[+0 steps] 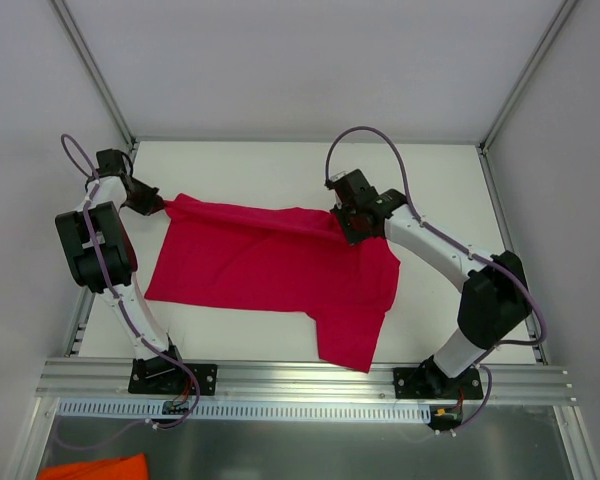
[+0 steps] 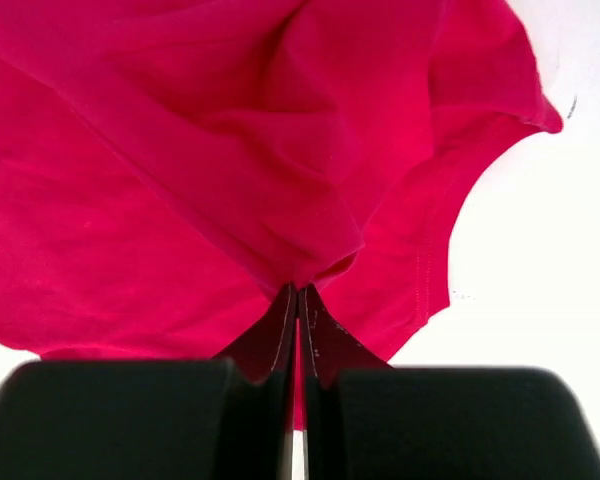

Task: Fold and stack the t-shirts
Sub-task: Fold the flattened tshirt in 1/3 of the way

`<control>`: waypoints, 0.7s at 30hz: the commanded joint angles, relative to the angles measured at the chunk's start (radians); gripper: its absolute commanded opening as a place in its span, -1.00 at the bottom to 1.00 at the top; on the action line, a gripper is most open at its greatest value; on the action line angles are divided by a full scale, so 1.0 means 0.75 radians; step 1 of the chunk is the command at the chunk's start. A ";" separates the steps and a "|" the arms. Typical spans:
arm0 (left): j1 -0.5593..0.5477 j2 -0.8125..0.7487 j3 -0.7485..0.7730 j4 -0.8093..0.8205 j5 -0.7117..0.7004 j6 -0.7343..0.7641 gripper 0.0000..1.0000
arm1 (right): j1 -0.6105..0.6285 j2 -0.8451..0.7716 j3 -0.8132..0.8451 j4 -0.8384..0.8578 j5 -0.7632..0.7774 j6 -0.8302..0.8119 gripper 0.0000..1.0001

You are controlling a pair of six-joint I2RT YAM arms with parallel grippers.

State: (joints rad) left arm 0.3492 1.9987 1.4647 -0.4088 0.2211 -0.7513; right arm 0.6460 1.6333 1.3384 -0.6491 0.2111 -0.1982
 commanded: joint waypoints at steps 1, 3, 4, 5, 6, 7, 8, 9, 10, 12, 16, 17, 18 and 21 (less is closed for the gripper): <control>0.037 -0.074 0.052 -0.028 -0.076 0.002 -1.00 | 0.006 -0.016 0.011 -0.075 -0.022 0.015 -0.98; 0.042 -0.072 0.047 -0.040 -0.088 0.000 -1.00 | 0.006 0.009 0.027 -0.106 -0.034 0.011 -0.98; 0.046 -0.072 0.045 -0.044 -0.090 -0.002 -1.00 | 0.006 0.021 0.036 -0.122 -0.070 0.003 -0.98; 0.050 -0.072 0.041 -0.048 -0.098 -0.005 -1.00 | 0.006 0.055 0.048 -0.155 -0.099 -0.004 -0.98; 0.050 -0.070 0.039 -0.050 -0.098 -0.007 -1.00 | 0.006 0.074 0.072 -0.177 -0.128 -0.010 -0.98; 0.052 -0.069 0.039 -0.052 -0.098 -0.007 -1.00 | 0.010 0.098 0.089 -0.202 -0.181 -0.016 -0.98; 0.056 -0.067 0.041 -0.052 -0.096 -0.007 -1.00 | 0.010 0.155 0.107 -0.265 -0.191 -0.024 -0.98; 0.056 -0.065 0.043 -0.058 -0.098 -0.007 -1.00 | 0.010 0.186 0.138 -0.292 -0.192 -0.028 -0.98; 0.056 -0.065 0.043 -0.060 -0.100 -0.007 -1.00 | 0.016 0.207 0.144 -0.312 -0.175 -0.030 -0.98; 0.056 -0.063 0.043 -0.064 -0.094 -0.005 -1.00 | 0.024 0.225 0.136 -0.333 -0.139 -0.022 -0.98; 0.056 -0.067 0.023 -0.073 -0.070 -0.007 -1.00 | 0.022 0.176 0.095 -0.278 -0.108 -0.008 -0.98; 0.056 -0.076 -0.001 -0.069 -0.066 -0.009 -1.00 | 0.022 0.174 0.099 -0.282 -0.098 -0.006 -0.98; 0.056 -0.086 -0.016 -0.065 -0.060 -0.019 -1.00 | 0.024 0.176 0.101 -0.282 -0.073 0.002 -0.98; 0.056 -0.114 -0.071 -0.058 -0.051 -0.031 -1.00 | 0.022 0.185 0.105 -0.290 -0.010 0.025 -0.98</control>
State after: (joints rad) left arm 0.3779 1.9877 1.4418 -0.4576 0.1989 -0.7547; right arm 0.6628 1.8076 1.4071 -0.8028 0.1284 -0.1970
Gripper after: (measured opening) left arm 0.008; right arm 0.018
